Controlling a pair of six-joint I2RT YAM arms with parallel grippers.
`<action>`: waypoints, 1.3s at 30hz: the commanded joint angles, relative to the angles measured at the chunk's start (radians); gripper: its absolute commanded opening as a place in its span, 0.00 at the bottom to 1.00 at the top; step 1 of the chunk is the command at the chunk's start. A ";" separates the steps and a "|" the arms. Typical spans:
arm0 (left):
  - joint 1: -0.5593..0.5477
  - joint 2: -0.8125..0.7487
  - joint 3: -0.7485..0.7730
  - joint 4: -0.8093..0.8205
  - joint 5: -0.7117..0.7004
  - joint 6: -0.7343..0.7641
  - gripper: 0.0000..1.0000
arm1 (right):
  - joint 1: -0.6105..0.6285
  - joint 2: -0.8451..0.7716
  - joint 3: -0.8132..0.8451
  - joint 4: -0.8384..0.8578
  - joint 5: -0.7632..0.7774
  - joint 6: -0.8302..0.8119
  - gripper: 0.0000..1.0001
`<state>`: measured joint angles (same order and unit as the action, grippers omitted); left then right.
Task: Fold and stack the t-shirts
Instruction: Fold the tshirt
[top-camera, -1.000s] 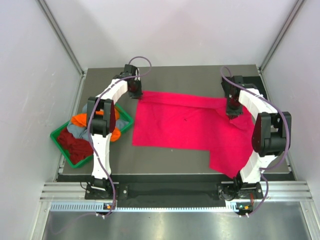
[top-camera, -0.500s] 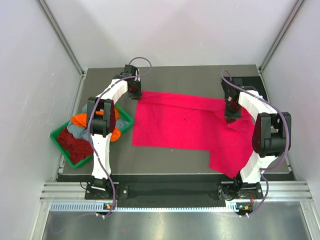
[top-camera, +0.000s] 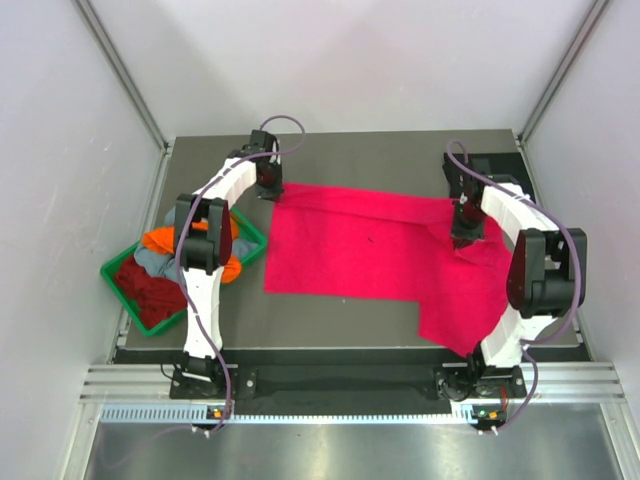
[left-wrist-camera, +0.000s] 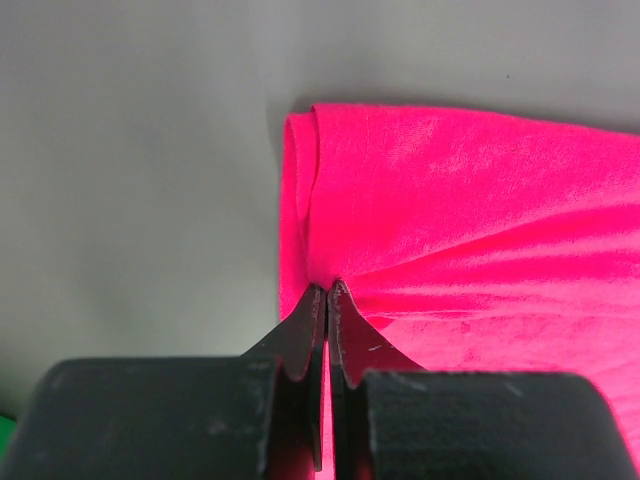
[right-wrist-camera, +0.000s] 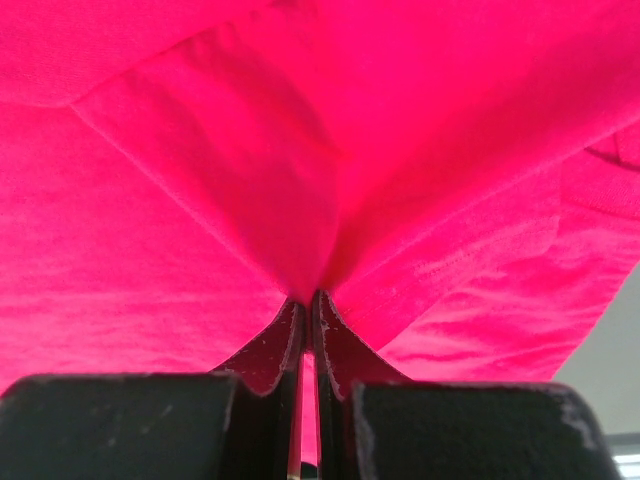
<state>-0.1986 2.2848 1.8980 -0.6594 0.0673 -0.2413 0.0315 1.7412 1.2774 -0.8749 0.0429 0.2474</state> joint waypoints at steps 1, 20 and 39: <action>0.002 -0.025 0.041 -0.019 -0.031 0.025 0.00 | -0.016 -0.058 -0.019 0.007 -0.017 0.012 0.00; -0.028 -0.076 -0.045 -0.051 -0.144 0.034 0.00 | -0.019 -0.095 -0.069 0.024 -0.080 0.029 0.00; -0.047 -0.171 0.016 -0.092 -0.077 0.011 0.32 | 0.073 -0.088 0.074 -0.082 0.201 0.082 0.21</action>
<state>-0.2405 2.2139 1.8702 -0.7490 -0.0742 -0.2340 0.0452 1.6878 1.2621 -0.9195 0.1352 0.2989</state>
